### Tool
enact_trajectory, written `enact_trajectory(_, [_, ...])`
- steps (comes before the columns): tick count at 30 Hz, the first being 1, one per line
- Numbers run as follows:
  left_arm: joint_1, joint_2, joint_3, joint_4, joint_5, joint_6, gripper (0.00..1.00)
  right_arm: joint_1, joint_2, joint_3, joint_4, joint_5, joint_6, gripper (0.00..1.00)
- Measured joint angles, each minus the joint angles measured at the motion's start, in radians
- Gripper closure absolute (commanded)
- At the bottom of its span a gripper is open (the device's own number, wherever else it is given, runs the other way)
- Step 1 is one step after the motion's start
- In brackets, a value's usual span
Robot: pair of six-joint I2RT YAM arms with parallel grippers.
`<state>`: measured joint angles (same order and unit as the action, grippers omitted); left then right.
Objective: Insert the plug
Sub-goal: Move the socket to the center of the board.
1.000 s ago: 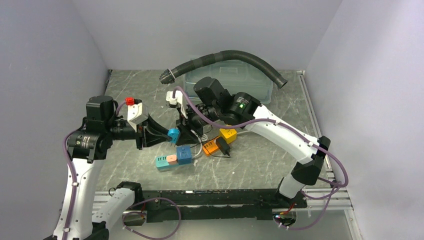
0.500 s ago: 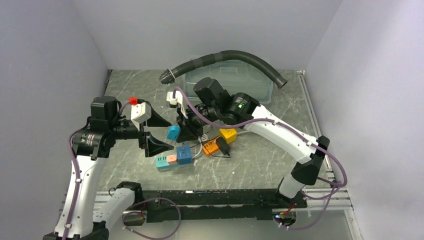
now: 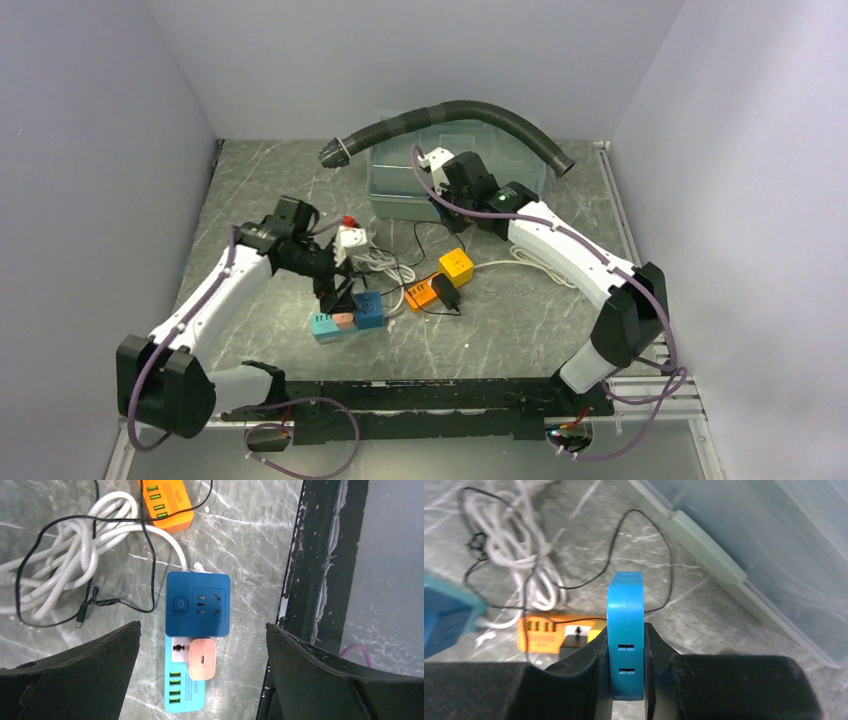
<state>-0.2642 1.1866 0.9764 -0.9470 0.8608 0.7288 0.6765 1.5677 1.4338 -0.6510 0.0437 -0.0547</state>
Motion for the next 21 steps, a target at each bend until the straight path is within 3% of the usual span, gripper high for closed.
enact_trajectory(6, [-0.162,0.135,0.014,0.080,-0.161,0.003,0.00,-0.019,0.059,-0.027,0.064,0.163,0.016,1.00])
enact_trajectory(10, [-0.214,0.215,0.028,0.122,-0.254,0.002,0.00,-0.021,0.067,-0.080,0.096,0.244,0.029,1.00])
enact_trajectory(15, [-0.241,0.270,0.062,0.132,-0.261,-0.005,0.01,-0.021,0.067,-0.179,0.130,0.298,0.067,1.00])
enact_trajectory(21, [-0.250,0.277,0.064,0.124,-0.245,0.021,0.19,-0.021,0.050,-0.287,0.138,0.300,0.126,1.00])
